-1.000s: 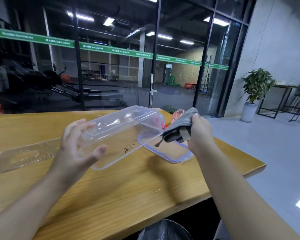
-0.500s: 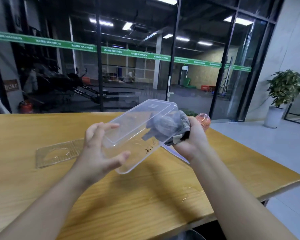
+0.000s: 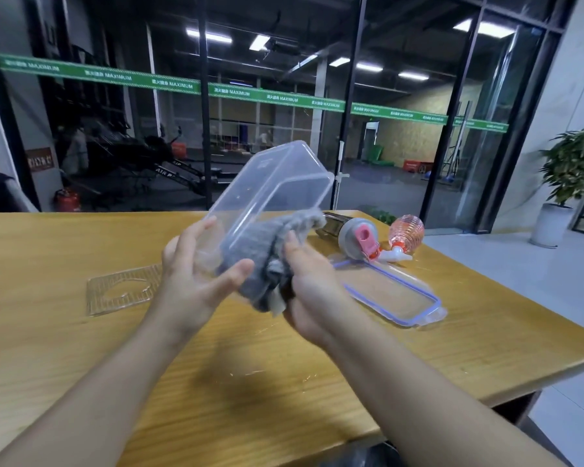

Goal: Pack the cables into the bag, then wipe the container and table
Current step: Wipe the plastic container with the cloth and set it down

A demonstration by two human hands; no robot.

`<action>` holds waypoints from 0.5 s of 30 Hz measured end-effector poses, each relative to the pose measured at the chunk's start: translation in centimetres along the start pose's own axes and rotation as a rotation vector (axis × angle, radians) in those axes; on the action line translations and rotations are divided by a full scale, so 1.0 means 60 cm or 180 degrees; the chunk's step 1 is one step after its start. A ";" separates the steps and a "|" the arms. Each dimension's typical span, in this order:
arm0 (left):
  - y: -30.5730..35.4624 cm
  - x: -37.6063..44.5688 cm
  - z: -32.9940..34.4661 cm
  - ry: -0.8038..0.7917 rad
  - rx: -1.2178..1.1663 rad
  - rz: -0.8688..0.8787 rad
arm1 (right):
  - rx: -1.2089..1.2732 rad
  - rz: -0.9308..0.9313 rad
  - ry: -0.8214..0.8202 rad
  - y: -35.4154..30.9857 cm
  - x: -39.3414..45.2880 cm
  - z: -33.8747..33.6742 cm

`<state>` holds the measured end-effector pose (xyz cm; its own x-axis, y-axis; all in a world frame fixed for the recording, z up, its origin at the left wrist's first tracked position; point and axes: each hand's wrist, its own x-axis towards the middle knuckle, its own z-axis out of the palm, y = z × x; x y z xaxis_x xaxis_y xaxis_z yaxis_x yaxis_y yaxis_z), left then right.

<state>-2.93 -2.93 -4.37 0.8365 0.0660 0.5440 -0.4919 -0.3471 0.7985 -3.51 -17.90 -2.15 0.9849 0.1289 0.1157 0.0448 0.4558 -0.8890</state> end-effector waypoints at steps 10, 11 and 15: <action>-0.016 0.018 -0.022 0.0381 -0.0453 -0.0143 | -0.1512 -0.0143 -0.0999 0.042 -0.008 -0.005; -0.016 0.018 -0.023 0.0398 -0.0559 -0.0159 | -0.1850 -0.0226 -0.1095 0.036 -0.004 -0.012; -0.005 0.014 -0.027 0.0497 -0.0316 -0.0122 | -0.1209 -0.0114 -0.0727 -0.002 0.014 -0.035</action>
<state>-2.45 -1.25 -3.72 0.8112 0.2247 0.5398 -0.4882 -0.2480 0.8368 -2.35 -19.68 -2.87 0.9213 0.3297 0.2063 0.1784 0.1132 -0.9774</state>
